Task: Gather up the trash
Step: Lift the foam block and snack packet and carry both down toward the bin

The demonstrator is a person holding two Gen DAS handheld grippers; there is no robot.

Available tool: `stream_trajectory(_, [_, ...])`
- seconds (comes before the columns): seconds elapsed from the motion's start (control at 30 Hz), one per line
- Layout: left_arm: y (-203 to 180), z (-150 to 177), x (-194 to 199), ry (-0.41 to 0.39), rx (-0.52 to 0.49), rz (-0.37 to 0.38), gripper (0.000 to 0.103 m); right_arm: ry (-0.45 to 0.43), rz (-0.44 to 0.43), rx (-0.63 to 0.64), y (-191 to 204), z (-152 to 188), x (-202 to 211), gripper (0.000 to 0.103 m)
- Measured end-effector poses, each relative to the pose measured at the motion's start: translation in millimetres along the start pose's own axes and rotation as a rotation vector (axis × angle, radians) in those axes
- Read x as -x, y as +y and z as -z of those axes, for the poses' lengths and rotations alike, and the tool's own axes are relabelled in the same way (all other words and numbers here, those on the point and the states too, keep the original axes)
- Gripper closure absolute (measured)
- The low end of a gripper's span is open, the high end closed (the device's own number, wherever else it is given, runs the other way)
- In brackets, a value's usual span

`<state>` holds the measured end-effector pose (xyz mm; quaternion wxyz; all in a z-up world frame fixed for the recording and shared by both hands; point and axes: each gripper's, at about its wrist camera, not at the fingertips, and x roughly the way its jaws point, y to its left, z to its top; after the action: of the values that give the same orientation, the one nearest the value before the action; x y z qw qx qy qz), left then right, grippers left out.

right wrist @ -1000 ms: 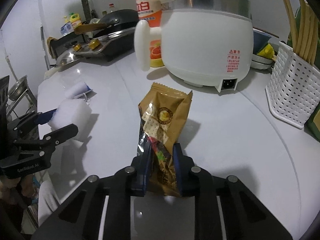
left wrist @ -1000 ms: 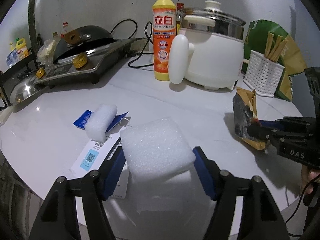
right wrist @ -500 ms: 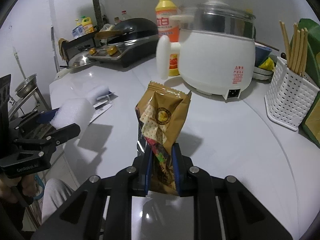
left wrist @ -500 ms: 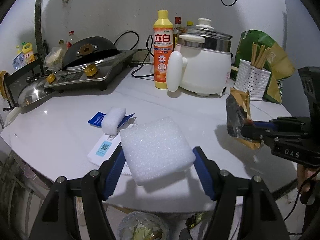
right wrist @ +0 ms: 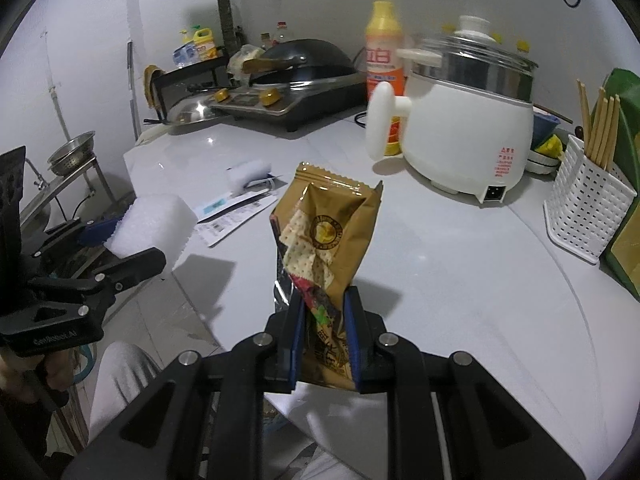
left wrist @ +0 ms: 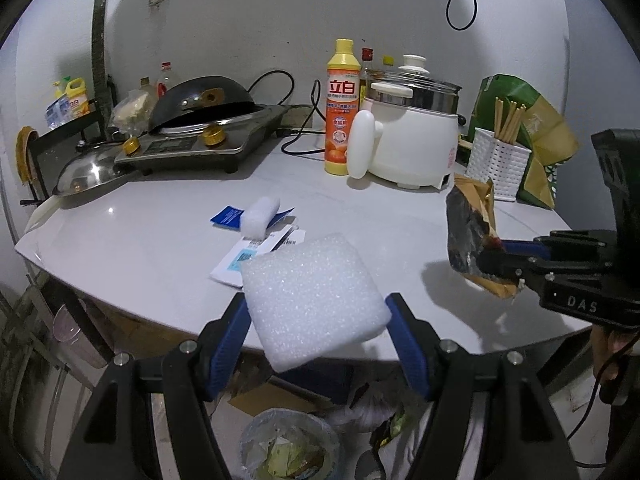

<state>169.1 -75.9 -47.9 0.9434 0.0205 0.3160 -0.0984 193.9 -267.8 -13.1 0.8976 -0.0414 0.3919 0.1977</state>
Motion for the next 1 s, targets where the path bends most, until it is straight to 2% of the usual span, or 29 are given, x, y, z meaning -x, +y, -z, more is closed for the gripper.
stream_trajectory(0.23, [9,19,12,-0.003,0.025,0.001,0.034,-0.002,-0.007,0.02,20,9,8,0.086])
stream_trajectory(0.53, [20,45,20,0.014,0.048,0.008,0.034,0.035,-0.029,0.058,47,26,7,0.086])
stream_trajectory(1.0, [51,79,35,0.026,0.096,-0.004,0.034,0.078,-0.062,0.13,96,40,-8,0.086])
